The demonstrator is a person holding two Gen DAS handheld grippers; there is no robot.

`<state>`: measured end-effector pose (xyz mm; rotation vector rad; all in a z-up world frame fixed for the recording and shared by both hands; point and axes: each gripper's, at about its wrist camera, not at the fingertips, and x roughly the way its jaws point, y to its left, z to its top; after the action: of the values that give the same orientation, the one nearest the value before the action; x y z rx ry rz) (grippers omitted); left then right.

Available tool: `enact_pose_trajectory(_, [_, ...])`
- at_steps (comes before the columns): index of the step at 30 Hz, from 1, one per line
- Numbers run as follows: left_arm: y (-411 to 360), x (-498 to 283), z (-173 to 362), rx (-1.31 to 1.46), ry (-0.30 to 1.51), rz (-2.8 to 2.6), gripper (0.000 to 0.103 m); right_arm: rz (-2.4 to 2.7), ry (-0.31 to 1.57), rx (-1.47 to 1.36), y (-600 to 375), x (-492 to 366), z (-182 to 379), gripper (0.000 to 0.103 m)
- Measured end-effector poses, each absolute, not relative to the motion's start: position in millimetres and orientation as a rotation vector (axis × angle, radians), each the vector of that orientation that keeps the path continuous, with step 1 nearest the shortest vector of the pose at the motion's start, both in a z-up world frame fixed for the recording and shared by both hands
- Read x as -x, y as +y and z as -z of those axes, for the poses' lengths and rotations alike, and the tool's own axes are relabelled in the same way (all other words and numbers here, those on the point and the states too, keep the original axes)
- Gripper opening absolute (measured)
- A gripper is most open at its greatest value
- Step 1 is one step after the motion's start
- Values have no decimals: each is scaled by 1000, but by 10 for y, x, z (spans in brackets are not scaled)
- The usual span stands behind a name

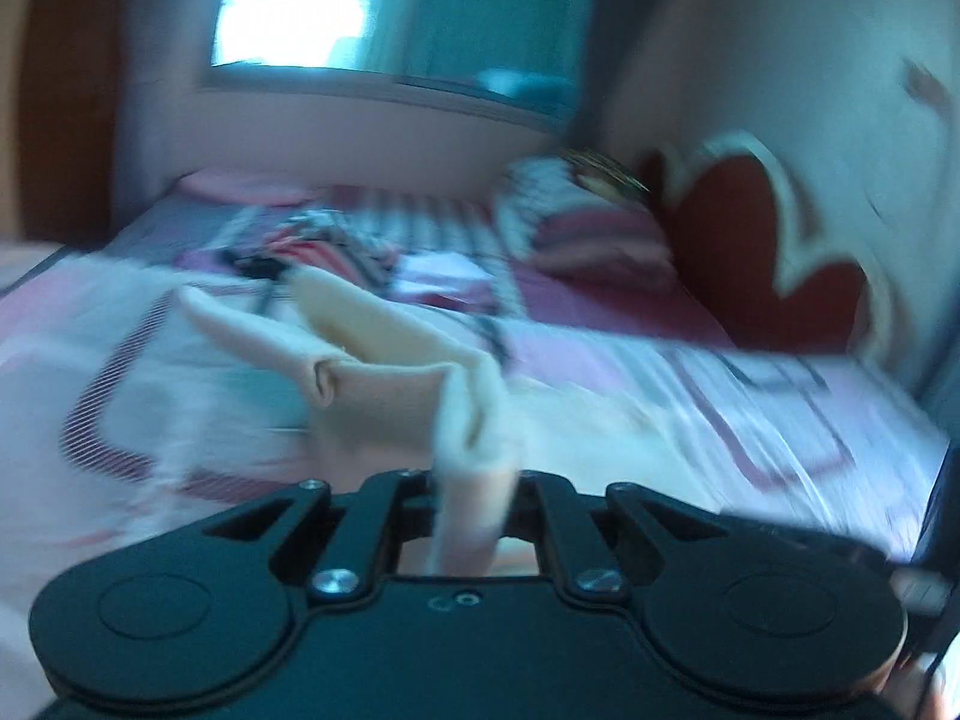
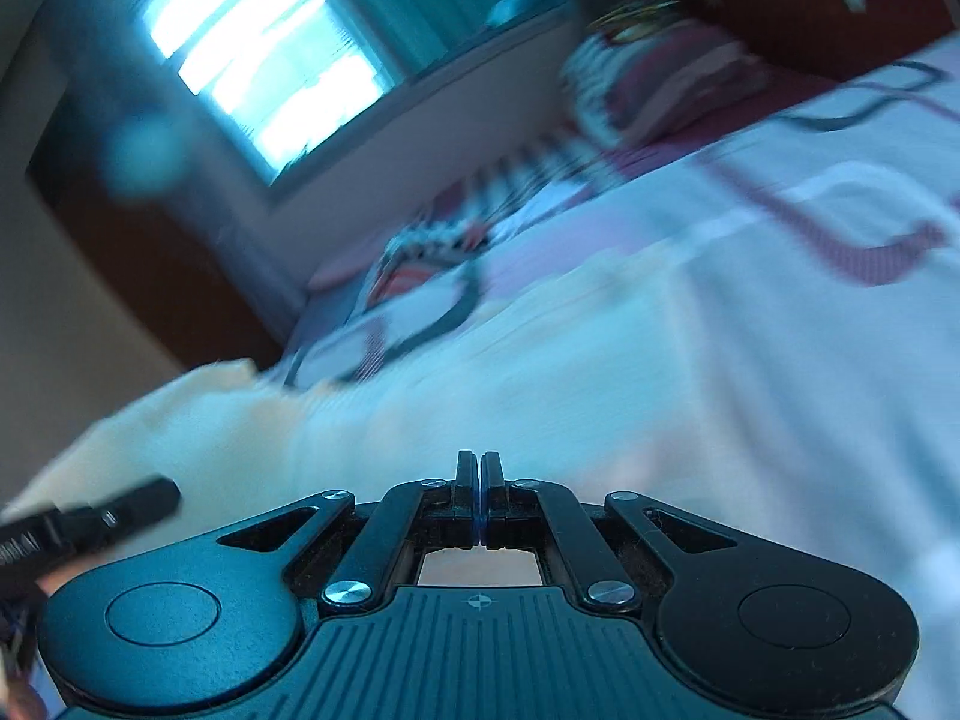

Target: Fold small clothes

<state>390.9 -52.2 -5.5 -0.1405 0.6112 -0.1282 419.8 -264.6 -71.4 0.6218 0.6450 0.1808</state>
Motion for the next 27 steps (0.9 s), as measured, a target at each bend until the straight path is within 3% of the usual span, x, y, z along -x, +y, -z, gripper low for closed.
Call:
enact_pose_trajectory(5, [-1267, -3974, 309, -30, 708, 249, 7, -108, 600, -714, -3378, -3917, 588, 0])
enact_pose_trajectory(8, [-1636, -4006, 568, -96, 830, 347, 25, -95, 600, -725, -3630, -3773, 530, 0])
enact_pose_trajectory(10, [-1689, -3849, 558, -68, 822, 439, 50, -79, 598, -726, -3716, -3697, 507, 15])
enact_pose_trajectory(11, [-1655, -3758, 505, -51, 794, 470, 56, -74, 593, -721, -3735, -3677, 478, 47])
enact_pose_trajectory(12, [-1576, -3692, 449, -31, 770, 478, 66, -72, 574, -713, -3745, -3649, 446, 64])
enact_pose_trajectory(13, [-1457, -3645, 387, -1, 745, 471, 74, -87, 544, -704, -3724, -3616, 404, 64])
enact_pose_trajectory(14, [-1299, -3622, 327, 40, 717, 457, 74, -122, 534, -700, -3709, -3616, 380, 64])
enact_pose_trajectory(18, [-684, -3767, 245, 124, 639, 271, 74, -222, 556, -687, -3500, -3777, 359, 55])
enact_pose_trajectory(27, [-61, -4265, 634, 240, 763, 109, 69, -316, 695, -589, -2926, -4416, 602, 55])
